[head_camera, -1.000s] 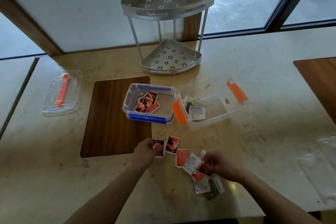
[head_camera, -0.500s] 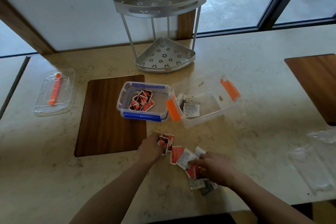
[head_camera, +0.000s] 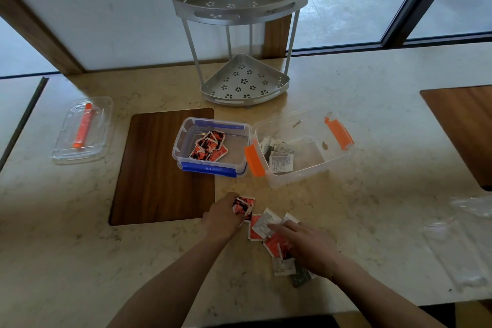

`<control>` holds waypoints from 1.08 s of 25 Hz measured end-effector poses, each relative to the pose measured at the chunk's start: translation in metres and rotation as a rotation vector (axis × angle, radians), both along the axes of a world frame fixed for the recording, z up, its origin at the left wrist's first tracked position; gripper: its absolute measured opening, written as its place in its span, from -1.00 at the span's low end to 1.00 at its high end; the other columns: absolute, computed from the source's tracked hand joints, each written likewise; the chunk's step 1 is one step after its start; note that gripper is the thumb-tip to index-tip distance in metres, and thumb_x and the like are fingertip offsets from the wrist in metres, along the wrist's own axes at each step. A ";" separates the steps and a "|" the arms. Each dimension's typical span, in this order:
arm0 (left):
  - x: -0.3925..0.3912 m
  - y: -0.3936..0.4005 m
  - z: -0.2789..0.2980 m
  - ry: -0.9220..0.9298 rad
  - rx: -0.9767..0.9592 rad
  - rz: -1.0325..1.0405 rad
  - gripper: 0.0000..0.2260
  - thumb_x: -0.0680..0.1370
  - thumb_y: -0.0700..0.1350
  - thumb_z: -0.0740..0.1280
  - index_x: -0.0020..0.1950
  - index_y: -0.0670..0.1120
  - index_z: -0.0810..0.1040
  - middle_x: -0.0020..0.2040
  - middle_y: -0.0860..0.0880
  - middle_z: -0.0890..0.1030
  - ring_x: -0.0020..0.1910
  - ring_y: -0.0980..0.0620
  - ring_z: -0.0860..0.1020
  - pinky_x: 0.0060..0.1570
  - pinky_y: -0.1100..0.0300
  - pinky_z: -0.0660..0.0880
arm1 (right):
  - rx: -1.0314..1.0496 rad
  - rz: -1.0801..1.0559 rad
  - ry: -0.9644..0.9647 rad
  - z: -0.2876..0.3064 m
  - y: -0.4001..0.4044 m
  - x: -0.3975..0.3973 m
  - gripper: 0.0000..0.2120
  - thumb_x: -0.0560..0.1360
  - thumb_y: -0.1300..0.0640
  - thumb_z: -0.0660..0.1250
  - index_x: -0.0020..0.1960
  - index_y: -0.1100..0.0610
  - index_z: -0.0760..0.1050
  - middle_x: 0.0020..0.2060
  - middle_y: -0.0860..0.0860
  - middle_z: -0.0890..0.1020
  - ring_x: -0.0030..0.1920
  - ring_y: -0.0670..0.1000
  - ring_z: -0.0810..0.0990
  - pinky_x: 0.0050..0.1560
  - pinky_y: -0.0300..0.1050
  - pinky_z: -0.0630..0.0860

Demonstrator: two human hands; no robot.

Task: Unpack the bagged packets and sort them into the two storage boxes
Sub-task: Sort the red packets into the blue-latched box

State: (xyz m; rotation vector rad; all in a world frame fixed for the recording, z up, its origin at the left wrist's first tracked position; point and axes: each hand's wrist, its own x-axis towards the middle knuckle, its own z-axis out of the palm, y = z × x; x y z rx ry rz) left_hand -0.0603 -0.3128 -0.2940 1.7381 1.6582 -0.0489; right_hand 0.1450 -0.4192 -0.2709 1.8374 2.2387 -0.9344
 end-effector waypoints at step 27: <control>-0.020 0.011 0.014 -0.318 -0.203 0.079 -0.69 0.49 -0.10 0.43 0.20 0.00 0.45 0.15 0.01 0.56 0.06 0.06 0.57 0.00 0.22 0.54 | -0.007 -0.257 -0.027 0.012 0.027 0.023 -0.80 0.48 -0.12 0.34 0.07 -0.10 0.57 0.04 -0.09 0.54 0.01 -0.10 0.48 0.05 -0.19 0.50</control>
